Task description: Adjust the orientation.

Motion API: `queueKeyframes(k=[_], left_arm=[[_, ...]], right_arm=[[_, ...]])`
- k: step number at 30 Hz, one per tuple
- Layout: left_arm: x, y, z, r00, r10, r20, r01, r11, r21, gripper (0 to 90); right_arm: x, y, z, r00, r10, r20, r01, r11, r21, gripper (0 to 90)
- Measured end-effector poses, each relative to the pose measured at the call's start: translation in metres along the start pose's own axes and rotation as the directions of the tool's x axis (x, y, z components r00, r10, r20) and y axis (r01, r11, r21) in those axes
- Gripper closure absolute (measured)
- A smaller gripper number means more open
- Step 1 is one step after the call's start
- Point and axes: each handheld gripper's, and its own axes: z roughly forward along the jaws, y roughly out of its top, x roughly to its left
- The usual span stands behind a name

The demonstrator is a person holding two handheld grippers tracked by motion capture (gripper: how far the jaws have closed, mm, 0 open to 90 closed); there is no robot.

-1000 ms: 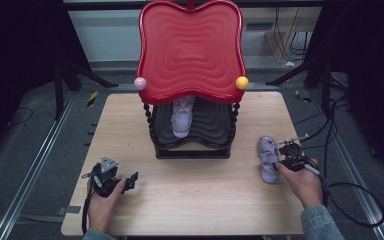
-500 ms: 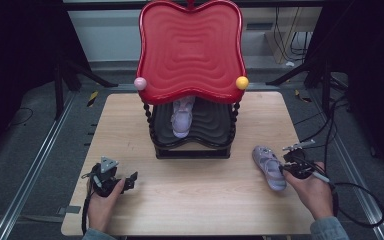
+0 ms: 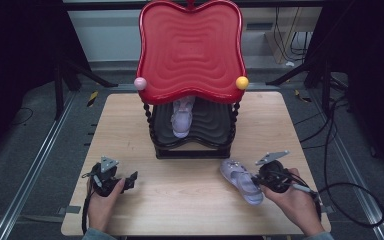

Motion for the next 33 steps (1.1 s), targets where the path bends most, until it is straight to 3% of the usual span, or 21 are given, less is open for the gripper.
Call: queueKeyframes(k=[3, 7, 13, 17, 23, 28, 33], left_arm=[[0.001, 0.0, 0.0, 1.0, -0.004, -0.001, 0.004, 1.0, -0.001, 8.1], [0.001, 0.0, 0.0, 1.0, -0.002, -0.002, 0.002, 1.0, -0.001, 8.2], [-0.001, 0.0, 0.001, 1.0, 0.002, 0.003, -0.002, 1.0, 0.004, 8.2], [-0.001, 0.0, 0.002, 1.0, 0.002, 0.0, -0.002, 0.9998, 0.022, 8.0], [-0.003, -0.001, 0.004, 0.9999, 0.009, 0.007, -0.01, 0.9996, 0.028, 7.9], [-0.002, -0.001, 0.003, 1.0, 0.0, 0.005, 0.0, 0.9998, 0.022, 7.9], [-0.004, -0.001, 0.003, 1.0, 0.004, 0.008, -0.004, 0.9997, 0.022, 8.0]], right_arm=[[0.014, 0.013, 0.014, 0.9974, -0.054, -0.048, 0.054, 0.998, -0.009, 83.0], [0.024, 0.023, 0.026, 0.9902, -0.116, -0.078, 0.114, 0.993, -0.032, 82.9], [0.02, 0.019, 0.039, 0.9835, -0.151, -0.099, 0.152, 0.988, 0.006, 82.7], [0.016, 0.015, 0.04, 0.9832, -0.146, -0.109, 0.148, 0.989, 0.004, 82.4], [0.016, 0.009, 0.044, 0.9839, -0.143, -0.106, 0.149, 0.987, 0.051, 80.1], [0.016, 0.011, 0.038, 0.9873, -0.12, -0.104, 0.127, 0.99, 0.062, 69.9], [0.019, 0.015, 0.017, 0.9899, -0.112, -0.086, 0.116, 0.992, 0.048, 59.1]])
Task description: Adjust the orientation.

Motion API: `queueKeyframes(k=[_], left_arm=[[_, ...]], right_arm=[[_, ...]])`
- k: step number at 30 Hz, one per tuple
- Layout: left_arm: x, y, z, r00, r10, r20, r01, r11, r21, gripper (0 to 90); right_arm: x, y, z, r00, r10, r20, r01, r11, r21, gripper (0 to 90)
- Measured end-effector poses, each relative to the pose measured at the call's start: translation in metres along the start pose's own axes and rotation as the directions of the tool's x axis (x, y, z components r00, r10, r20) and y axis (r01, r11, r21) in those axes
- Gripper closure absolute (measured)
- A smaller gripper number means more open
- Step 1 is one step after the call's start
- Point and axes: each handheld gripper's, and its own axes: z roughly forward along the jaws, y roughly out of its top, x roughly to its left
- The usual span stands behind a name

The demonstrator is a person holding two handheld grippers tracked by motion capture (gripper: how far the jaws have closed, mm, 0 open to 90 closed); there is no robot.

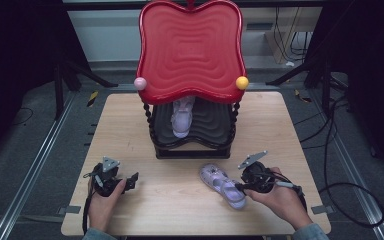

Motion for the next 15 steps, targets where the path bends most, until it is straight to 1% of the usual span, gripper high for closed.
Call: queueKeyframes(k=[2, 3, 5, 6, 10, 12, 15], left_arm=[[-0.001, 0.0, 0.0, 1.0, 0.002, 0.0, -0.002, 1.0, -0.003, 8.1], [-0.001, 0.0, 0.0, 1.0, 0.003, 0.0, -0.003, 1.0, -0.001, 8.1], [-0.001, 0.0, 0.0, 1.0, 0.006, -0.001, -0.006, 1.0, 0.004, 8.0], [-0.001, 0.0, 0.0, 1.0, 0.009, -0.002, -0.009, 1.0, 0.005, 8.1], [-0.001, 0.0, 0.0, 1.0, 0.007, -0.002, -0.006, 1.0, 0.003, 8.1], [0.0, 0.0, 0.001, 1.0, 0.009, -0.002, -0.009, 0.9999, 0.004, 8.1], [0.0, -0.001, 0.001, 1.0, 0.008, -0.001, -0.008, 0.9999, 0.007, 8.1]], right_arm=[[0.003, 0.002, -0.009, 0.9999, 0.006, -0.01, -0.007, 1.0, -0.015, 58.9], [0.005, 0.003, -0.016, 0.9999, 0.002, -0.017, -0.002, 1.0, -0.021, 58.6], [0.01, 0.005, -0.023, 0.9997, 0.006, -0.022, -0.007, 0.999, -0.033, 56.8], [0.012, 0.006, -0.025, 0.9996, 0.008, -0.028, -0.009, 0.999, -0.038, 57.3], [0.022, 0.008, -0.024, 0.998, -0.004, -0.063, 0.002, 1.0, -0.028, 58.1], [0.026, 0.009, -0.022, 0.9963, -0.004, -0.086, 0.003, 1.0, -0.019, 59.1], [0.03, 0.01, -0.016, 0.9945, -0.008, -0.105, 0.007, 1.0, -0.006, 59.9]])
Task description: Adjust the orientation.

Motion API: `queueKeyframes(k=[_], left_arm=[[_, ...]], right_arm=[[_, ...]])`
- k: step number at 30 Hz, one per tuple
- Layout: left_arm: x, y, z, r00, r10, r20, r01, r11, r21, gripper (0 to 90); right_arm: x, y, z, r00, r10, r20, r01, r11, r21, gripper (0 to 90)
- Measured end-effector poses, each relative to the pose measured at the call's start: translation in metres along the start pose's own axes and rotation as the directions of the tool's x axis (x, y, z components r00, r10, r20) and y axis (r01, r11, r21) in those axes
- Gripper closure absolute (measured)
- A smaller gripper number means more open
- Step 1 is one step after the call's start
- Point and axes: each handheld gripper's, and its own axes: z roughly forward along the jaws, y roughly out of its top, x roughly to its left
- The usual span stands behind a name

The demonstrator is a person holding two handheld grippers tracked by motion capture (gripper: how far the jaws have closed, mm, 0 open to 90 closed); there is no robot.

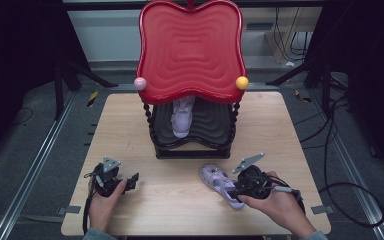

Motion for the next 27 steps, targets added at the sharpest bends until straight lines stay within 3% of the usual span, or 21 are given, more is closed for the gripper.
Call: queueKeyframes(k=[8, 17, 22, 23, 27], left_arm=[[0.0, 0.0, 0.0, 1.0, 0.002, -0.001, -0.002, 1.0, 0.001, 8.1], [0.001, 0.0, 0.001, 1.0, 0.004, -0.001, -0.004, 1.0, 0.004, 8.1], [0.0, 0.0, 0.0, 1.0, 0.006, -0.003, -0.006, 1.0, 0.006, 8.1], [0.001, 0.0, 0.0, 1.0, 0.004, -0.003, -0.004, 1.0, 0.004, 8.1], [0.001, 0.0, 0.0, 1.0, 0.003, -0.005, -0.003, 1.0, 0.006, 8.2]], right_arm=[[0.005, 0.002, 0.03, 0.9997, 0.006, -0.025, -0.005, 0.998, 0.061, 63.2], [0.003, 0.001, 0.053, 0.9992, 0.022, -0.032, -0.017, 0.99, 0.14, 79.3], [-0.001, 0.002, 0.049, 0.9983, 0.04, -0.042, -0.035, 0.993, 0.117, 86.6], [-0.003, 0.002, 0.045, 0.9963, 0.069, -0.052, -0.064, 0.993, 0.098, 86.7], [-0.009, 0.001, 0.032, 0.9904, 0.099, -0.097, -0.097, 0.995, 0.016, 86.7]])
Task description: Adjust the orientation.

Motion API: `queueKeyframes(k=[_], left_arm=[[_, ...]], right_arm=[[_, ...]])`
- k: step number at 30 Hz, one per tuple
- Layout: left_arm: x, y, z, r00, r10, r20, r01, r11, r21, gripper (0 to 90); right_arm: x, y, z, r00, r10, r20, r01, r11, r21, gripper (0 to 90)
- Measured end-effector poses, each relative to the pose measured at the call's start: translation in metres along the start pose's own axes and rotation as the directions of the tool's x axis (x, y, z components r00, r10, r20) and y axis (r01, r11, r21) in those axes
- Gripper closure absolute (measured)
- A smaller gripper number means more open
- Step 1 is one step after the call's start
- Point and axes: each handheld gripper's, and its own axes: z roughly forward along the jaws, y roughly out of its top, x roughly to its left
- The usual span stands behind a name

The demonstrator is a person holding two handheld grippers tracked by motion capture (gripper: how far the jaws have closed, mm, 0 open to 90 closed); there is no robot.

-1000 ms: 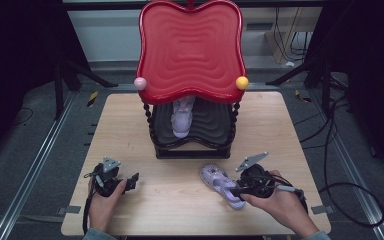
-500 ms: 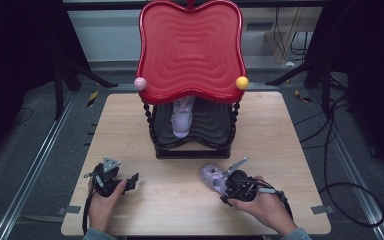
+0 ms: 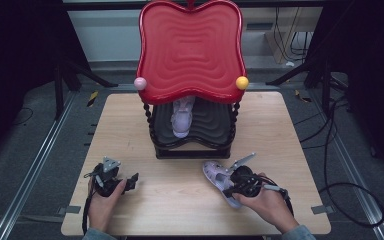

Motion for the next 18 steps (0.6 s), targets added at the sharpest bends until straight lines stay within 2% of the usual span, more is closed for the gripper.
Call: queueKeyframes(k=[3, 7, 11, 18], left_arm=[[0.0, 0.0, 0.0, 1.0, 0.0, -0.001, 0.0, 1.0, -0.001, 8.1], [0.0, 0.0, 0.0, 1.0, 0.0, 0.0, 0.0, 1.0, 0.001, 8.2], [0.0, 0.0, 0.0, 1.0, 0.0, -0.001, 0.0, 1.0, 0.001, 8.2], [0.001, -0.001, 0.001, 1.0, -0.004, 0.001, 0.004, 1.0, 0.002, 8.2]], right_arm=[[0.001, 0.0, -0.007, 0.9992, 0.006, -0.04, -0.008, 0.999, -0.051, 86.7], [0.006, 0.004, -0.019, 0.996, 0.011, -0.089, -0.023, 0.99, -0.137, 86.6], [0.014, 0.012, -0.027, 0.9965, -0.013, -0.083, -0.003, 0.982, -0.191, 86.6], [0.021, 0.023, -0.039, 0.9975, -0.021, -0.068, 0.003, 0.966, -0.258, 86.5]])
